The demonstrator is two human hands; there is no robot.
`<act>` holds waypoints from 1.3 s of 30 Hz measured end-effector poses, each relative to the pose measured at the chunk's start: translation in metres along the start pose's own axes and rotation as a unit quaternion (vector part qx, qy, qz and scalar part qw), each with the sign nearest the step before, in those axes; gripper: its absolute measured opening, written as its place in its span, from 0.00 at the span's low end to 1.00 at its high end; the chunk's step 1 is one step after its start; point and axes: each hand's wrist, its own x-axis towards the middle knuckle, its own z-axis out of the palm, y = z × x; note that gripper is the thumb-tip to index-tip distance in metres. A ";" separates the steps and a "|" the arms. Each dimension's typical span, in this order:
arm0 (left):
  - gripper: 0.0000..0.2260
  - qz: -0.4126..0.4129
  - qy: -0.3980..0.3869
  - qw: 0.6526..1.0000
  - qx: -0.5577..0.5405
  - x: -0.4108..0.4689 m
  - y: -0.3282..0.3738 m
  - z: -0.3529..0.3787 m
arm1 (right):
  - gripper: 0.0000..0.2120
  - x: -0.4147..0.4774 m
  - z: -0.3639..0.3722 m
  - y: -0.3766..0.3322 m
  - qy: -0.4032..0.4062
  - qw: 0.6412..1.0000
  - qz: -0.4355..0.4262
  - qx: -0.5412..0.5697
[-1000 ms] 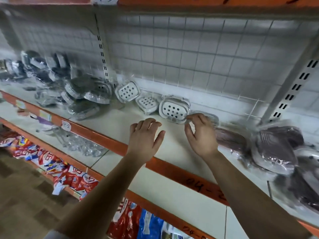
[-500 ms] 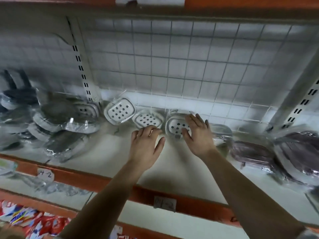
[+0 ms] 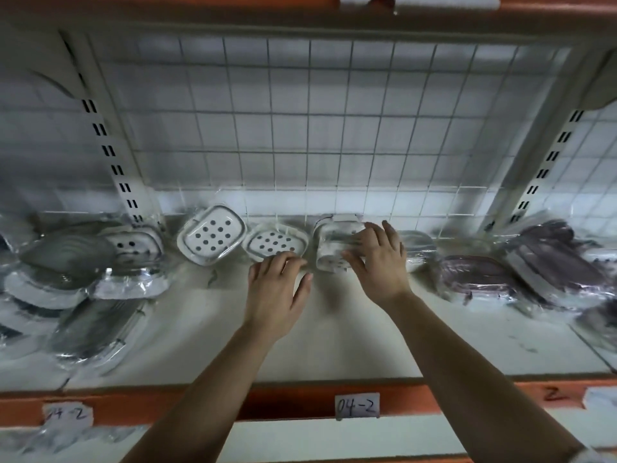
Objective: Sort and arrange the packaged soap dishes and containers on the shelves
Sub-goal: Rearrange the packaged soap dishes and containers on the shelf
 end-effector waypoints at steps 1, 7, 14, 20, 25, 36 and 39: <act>0.17 0.002 0.004 1.000 -0.002 0.000 -0.002 0.000 | 0.20 -0.002 0.002 0.000 -0.007 1.000 0.001 0.001; 0.17 0.016 0.025 0.999 -0.018 0.005 -0.008 -0.001 | 0.28 -0.016 0.003 0.001 -0.011 0.999 -0.038 -0.018; 0.18 0.022 0.032 0.999 -0.006 0.010 -0.008 0.004 | 0.19 -0.039 0.012 0.012 -0.024 0.997 -0.052 -0.050; 0.19 0.003 -0.033 0.999 0.016 0.019 -0.013 0.016 | 0.10 -0.042 0.008 0.027 0.036 0.997 -0.054 0.032; 0.28 -0.038 -0.108 0.992 0.059 0.015 -0.028 0.028 | 0.16 -0.048 0.012 0.032 0.046 0.997 -0.045 0.053; 0.16 -0.021 0.041 0.998 0.045 0.003 -0.023 0.010 | 0.23 -0.047 0.014 0.034 0.017 0.998 -0.031 0.050; 0.15 -0.022 0.072 0.997 0.023 0.003 -0.020 0.001 | 0.23 -0.047 0.014 0.034 0.017 0.998 -0.030 0.051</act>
